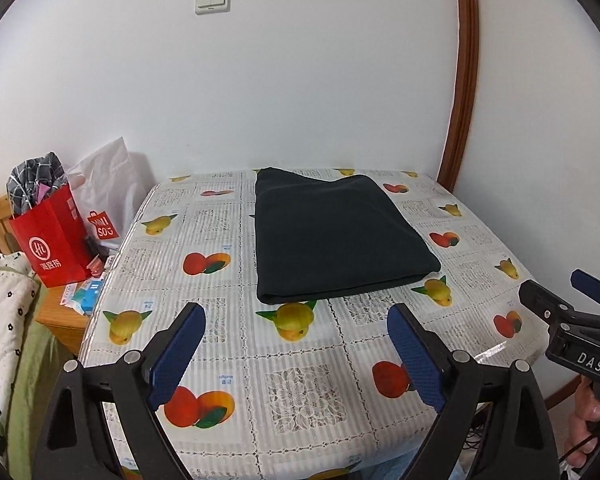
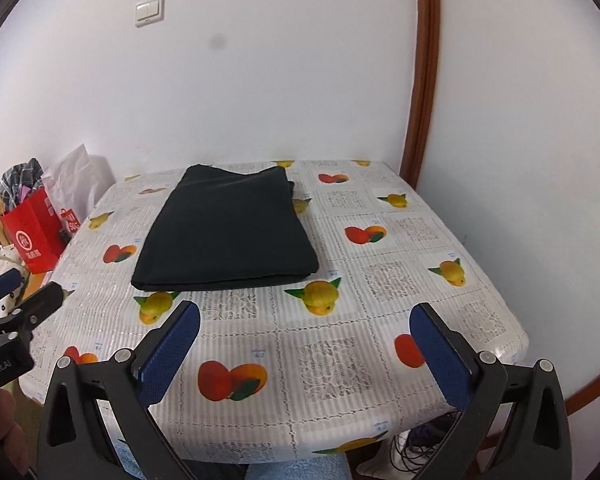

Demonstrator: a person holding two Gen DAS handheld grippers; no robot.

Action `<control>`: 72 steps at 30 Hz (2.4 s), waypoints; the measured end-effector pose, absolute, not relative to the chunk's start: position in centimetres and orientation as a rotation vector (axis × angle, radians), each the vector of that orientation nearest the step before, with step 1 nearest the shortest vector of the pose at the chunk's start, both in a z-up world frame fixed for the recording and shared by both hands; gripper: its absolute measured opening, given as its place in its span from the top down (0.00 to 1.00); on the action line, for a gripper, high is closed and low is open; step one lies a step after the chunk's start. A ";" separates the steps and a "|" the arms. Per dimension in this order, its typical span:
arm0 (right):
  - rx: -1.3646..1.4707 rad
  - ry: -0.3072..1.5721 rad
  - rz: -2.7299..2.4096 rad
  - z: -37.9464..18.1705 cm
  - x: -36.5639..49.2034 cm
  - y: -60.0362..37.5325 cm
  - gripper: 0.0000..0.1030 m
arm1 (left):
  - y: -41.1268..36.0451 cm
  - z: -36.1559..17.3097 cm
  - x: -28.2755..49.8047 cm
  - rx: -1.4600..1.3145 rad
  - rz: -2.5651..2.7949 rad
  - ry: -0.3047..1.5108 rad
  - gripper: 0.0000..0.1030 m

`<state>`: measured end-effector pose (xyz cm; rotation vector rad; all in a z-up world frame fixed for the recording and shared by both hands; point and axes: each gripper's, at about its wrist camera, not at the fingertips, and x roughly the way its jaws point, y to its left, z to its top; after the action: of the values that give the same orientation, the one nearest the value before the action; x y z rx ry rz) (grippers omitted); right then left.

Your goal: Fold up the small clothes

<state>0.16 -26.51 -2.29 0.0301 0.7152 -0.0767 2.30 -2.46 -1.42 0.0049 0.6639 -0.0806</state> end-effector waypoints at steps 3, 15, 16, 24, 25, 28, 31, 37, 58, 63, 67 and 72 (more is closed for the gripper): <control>0.039 0.713 -0.075 -2.2 -0.3 -26.8 0.00 | -2.5 -1.3 1.8 0.008 -0.079 0.658 0.11; 0.032 0.696 -0.076 -1.8 -1.0 -26.6 0.00 | -1.9 -0.9 1.5 0.001 -0.066 0.657 0.11; 0.033 0.696 -0.080 -1.8 -1.0 -26.5 0.00 | -1.8 -0.9 1.5 0.000 -0.066 0.656 0.11; 0.026 0.695 -0.086 -1.8 -1.1 -26.4 0.00 | -1.8 -1.1 1.6 0.004 -0.063 0.666 0.11; 0.025 0.693 -0.086 -1.8 -1.1 -26.4 0.00 | -1.8 -1.1 1.6 0.003 -0.063 0.667 0.11; 0.022 0.692 -0.084 -1.7 -1.1 -26.1 0.00 | -1.7 -1.1 1.6 0.001 -0.064 0.667 0.11; 0.018 0.690 -0.082 -1.7 -1.1 -25.9 0.00 | -1.7 -1.2 1.6 0.002 -0.064 0.668 0.11; 0.008 0.687 -0.081 -1.7 -1.2 -25.6 0.00 | -1.5 -1.3 1.6 -0.002 -0.063 0.674 0.11; 0.011 0.687 -0.085 -1.8 -1.2 -25.6 0.00 | -1.7 -1.6 1.6 0.000 -0.065 0.681 0.11; 0.010 0.683 -0.089 -1.7 -1.3 -25.7 0.00 | -1.7 -1.6 1.6 0.001 -0.062 0.681 0.10; 0.010 0.682 -0.090 -1.7 -1.4 -25.7 0.00 | -1.6 -1.6 1.6 -0.002 -0.061 0.681 0.11; 0.014 0.682 -0.088 -1.7 -1.4 -25.8 0.00 | -1.7 -1.6 1.6 -0.002 -0.061 0.684 0.11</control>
<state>-1.43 -25.83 -1.66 0.0138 0.6825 -0.0877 1.60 -1.73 -1.59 -0.0023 0.6841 -0.0608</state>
